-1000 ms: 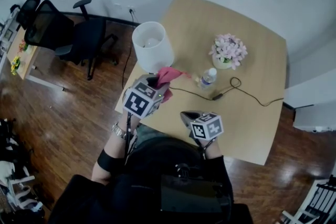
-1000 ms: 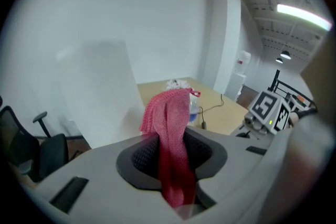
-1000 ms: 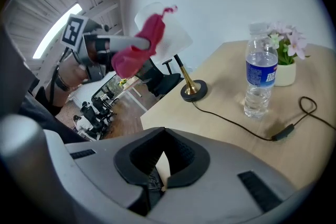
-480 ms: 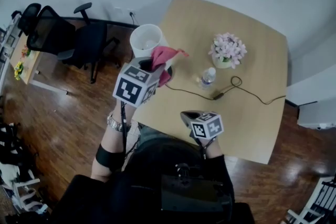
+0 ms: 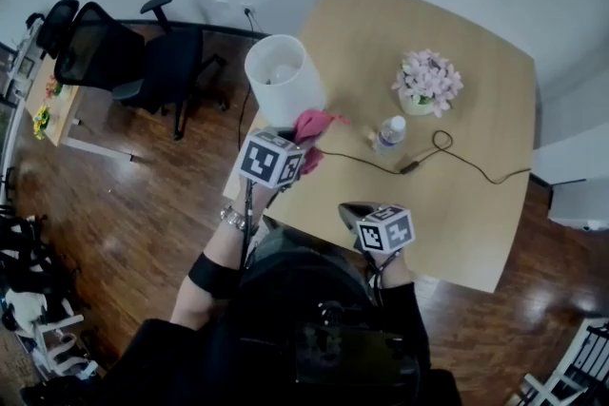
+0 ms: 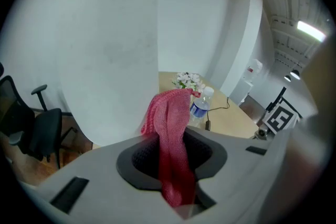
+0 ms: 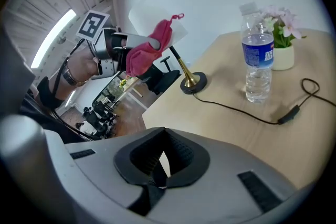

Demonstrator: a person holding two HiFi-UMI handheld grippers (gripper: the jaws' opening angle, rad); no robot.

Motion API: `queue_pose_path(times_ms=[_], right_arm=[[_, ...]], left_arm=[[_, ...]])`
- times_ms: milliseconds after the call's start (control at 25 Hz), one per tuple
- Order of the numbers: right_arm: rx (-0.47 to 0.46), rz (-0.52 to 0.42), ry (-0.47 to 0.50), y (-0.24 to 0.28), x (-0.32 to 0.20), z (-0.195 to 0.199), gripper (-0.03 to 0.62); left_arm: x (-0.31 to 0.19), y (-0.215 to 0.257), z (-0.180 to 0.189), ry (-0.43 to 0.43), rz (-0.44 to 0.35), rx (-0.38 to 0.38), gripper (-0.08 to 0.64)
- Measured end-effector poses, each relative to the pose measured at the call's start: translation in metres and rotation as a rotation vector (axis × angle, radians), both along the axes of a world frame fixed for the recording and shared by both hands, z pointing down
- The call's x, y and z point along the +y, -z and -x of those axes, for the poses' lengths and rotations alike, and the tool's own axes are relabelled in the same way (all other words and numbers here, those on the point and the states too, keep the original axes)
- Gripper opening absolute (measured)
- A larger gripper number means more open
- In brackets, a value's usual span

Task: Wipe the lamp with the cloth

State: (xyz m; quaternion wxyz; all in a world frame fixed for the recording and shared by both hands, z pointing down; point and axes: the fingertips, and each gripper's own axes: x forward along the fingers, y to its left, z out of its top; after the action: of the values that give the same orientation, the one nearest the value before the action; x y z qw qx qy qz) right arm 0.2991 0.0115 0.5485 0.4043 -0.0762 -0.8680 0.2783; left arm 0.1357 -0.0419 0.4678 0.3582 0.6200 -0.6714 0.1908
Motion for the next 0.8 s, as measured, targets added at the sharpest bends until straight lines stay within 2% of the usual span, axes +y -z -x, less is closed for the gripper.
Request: queue_pose_path(times_ms=[240, 400, 600, 680, 800], right_arm=[[0.036, 0.001, -0.1, 0.013, 0.004, 0.002, 0.003], [0.097, -0.037, -0.138, 0.009, 0.0, -0.004, 0.003], [0.121, -0.021, -0.125, -0.002, 0.007, -0.008, 0.003], [0.119, -0.024, -0.096, -0.005, 0.0, -0.01, 0.003], [0.088, -0.041, -0.059, 0.003, -0.021, -0.004, 0.005]], left_arm=[[0.008, -0.028, 0.001, 0.005, -0.024, 0.121, 0.107], [0.004, -0.048, -0.005, -0.028, -0.022, 0.19, 0.107], [0.006, -0.075, -0.023, -0.032, 0.004, 0.252, 0.107], [0.003, -0.065, -0.037, -0.015, -0.033, 0.273, 0.107], [-0.01, -0.03, -0.039, 0.042, -0.125, 0.259, 0.107]])
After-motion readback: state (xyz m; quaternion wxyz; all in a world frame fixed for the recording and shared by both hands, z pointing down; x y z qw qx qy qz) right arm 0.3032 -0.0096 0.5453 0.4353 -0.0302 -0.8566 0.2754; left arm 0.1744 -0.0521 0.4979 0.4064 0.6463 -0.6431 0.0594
